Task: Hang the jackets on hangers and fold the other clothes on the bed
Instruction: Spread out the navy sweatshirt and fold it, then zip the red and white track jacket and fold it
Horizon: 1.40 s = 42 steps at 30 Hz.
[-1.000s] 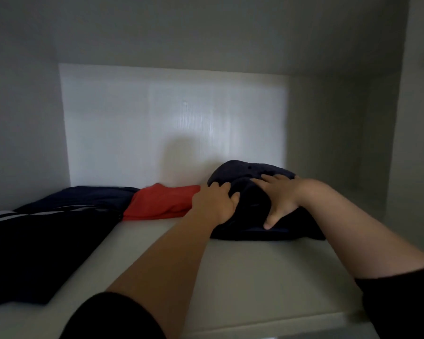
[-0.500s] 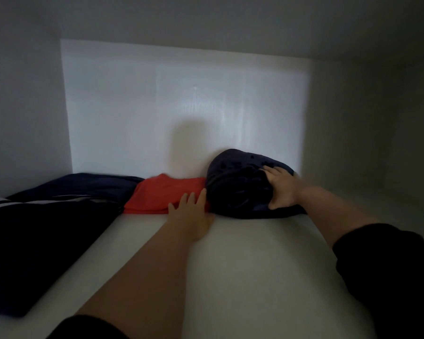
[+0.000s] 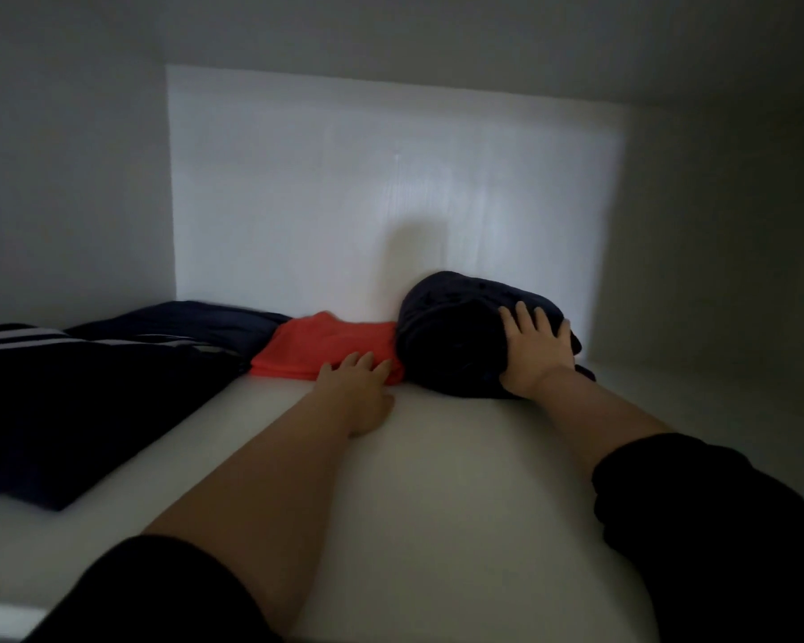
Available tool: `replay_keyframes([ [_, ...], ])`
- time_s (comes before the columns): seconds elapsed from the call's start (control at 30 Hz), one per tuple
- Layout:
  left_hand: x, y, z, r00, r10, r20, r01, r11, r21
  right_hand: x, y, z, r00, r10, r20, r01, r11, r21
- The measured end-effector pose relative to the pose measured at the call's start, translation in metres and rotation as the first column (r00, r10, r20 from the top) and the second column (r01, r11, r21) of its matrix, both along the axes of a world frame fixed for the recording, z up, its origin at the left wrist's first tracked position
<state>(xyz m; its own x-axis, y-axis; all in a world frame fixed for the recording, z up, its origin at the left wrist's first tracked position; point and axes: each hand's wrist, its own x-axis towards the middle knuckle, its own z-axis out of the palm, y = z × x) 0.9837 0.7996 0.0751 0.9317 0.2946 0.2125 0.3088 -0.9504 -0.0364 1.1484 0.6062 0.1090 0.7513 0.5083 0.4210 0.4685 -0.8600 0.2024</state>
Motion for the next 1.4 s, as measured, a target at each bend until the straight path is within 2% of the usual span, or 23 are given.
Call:
replay_keyframes([
  [0.07, -0.006, -0.007, 0.003, 1.0, 0.01, 0.025, -0.011, 0.999, 0.047, -0.013, 0.0, 0.0, 1.0, -0.003, -0.006, 0.003, 1.0, 0.021],
  [0.2, -0.024, -0.027, 0.01, 0.998, -0.021, 0.067, 0.01, 0.985, 0.174, -0.05, -0.008, 0.002, 0.991, 0.077, -0.112, -0.069, 0.995, 0.074],
  [0.33, -0.057, -0.049, 0.021, 0.984, -0.11, 0.138, 0.066, 0.955, 0.29, -0.102, -0.031, 0.01, 0.962, 0.179, -0.207, -0.148, 0.977, 0.156],
  [0.43, -0.093, -0.07, 0.026, 0.952, -0.195, 0.235, 0.107, 0.934, 0.342, -0.156, -0.049, 0.011, 0.921, 0.225, -0.318, -0.14, 0.953, 0.268],
  [0.5, -0.124, -0.085, 0.025, 0.929, -0.235, 0.284, 0.132, 0.931, 0.34, -0.196, -0.063, 0.008, 0.933, 0.216, -0.289, -0.117, 0.939, 0.324],
  [0.67, -0.22, -0.123, 0.002, 0.913, -0.289, 0.288, 0.211, 0.939, 0.272, -0.311, -0.107, -0.02, 0.997, 0.026, -0.077, 0.005, 0.928, 0.372],
  [0.9, -0.323, -0.184, -0.041, 0.826, -0.485, 0.287, 0.432, 0.872, 0.232, -0.464, -0.185, -0.062, 0.982, -0.163, 0.096, 0.132, 0.954, 0.27],
  [0.97, -0.342, -0.214, -0.044, 0.778, -0.554, 0.296, 0.51, 0.832, 0.218, -0.502, -0.218, -0.065, 0.963, -0.238, 0.123, 0.203, 0.947, 0.248],
  [1.17, -0.399, -0.322, -0.052, 0.609, -0.733, 0.304, 0.704, 0.676, 0.219, -0.616, -0.33, -0.078, 0.889, -0.445, 0.106, 0.389, 0.858, 0.335],
  [1.4, -0.498, -0.459, -0.074, 0.389, -0.89, 0.237, 0.864, 0.442, 0.24, -0.761, -0.446, -0.115, 0.734, -0.678, 0.036, 0.627, 0.696, 0.35],
])
